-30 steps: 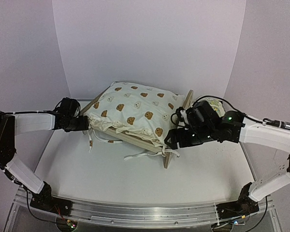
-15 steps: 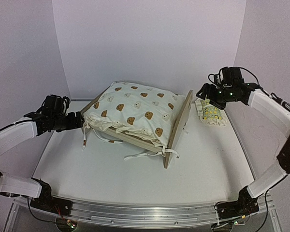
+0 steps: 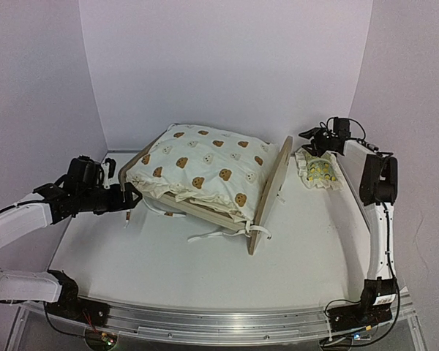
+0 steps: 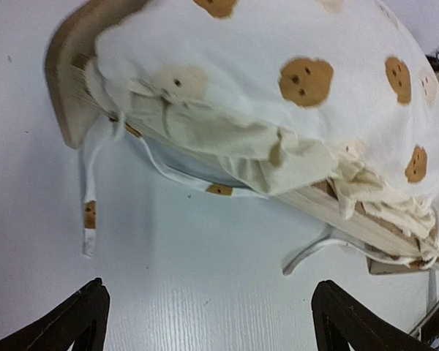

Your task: Set up the pet bed

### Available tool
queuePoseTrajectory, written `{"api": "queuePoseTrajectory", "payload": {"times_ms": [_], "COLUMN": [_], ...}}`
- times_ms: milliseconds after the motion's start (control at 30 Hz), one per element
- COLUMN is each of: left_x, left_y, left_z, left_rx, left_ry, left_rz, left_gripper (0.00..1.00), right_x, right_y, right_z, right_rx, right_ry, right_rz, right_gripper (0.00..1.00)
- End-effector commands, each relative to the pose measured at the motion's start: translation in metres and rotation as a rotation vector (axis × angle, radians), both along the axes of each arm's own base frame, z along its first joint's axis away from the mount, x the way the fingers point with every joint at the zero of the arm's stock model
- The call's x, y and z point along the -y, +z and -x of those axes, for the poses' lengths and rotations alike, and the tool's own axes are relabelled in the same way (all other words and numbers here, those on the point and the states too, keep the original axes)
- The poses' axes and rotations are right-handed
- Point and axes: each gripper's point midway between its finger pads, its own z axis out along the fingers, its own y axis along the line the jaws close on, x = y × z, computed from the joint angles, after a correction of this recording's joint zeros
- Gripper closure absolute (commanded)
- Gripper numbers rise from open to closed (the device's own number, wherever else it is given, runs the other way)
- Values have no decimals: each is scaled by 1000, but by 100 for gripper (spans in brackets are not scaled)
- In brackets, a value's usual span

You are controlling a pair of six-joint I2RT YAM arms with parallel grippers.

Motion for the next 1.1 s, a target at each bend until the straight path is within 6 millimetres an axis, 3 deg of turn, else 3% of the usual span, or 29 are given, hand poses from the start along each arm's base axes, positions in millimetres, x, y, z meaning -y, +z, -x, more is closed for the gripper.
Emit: {"api": "queuePoseTrajectory", "payload": {"times_ms": [0,100,333,533,800,933,1067], "left_x": [28,41,55,65,68,72,75], "left_y": [-15,-18,-37,-49,-54,-59,-65], "left_z": [6,4,-9,-29,-62,-81,-96], "left_rx": [-22,3,-5,10,47,54,56], "left_ry": [-56,-81,-106,-100,-69,-71,-74], "left_rz": [72,125,144,137,45,-9,-46], "left_gripper": [6,13,14,16,16,16,15], "right_x": [-36,-54,-107,-119,-126,-135,-146], "right_y": [23,15,2,2,26,38,27], "right_z": [-7,3,37,63,111,150,204], "right_rx": [85,94,70,80,112,111,65], "right_ry": [138,208,382,460,519,542,545], "right_rz": [-183,-224,-245,-275,-308,-313,-300], "right_gripper": [47,47,47,48,48,48,48]}}
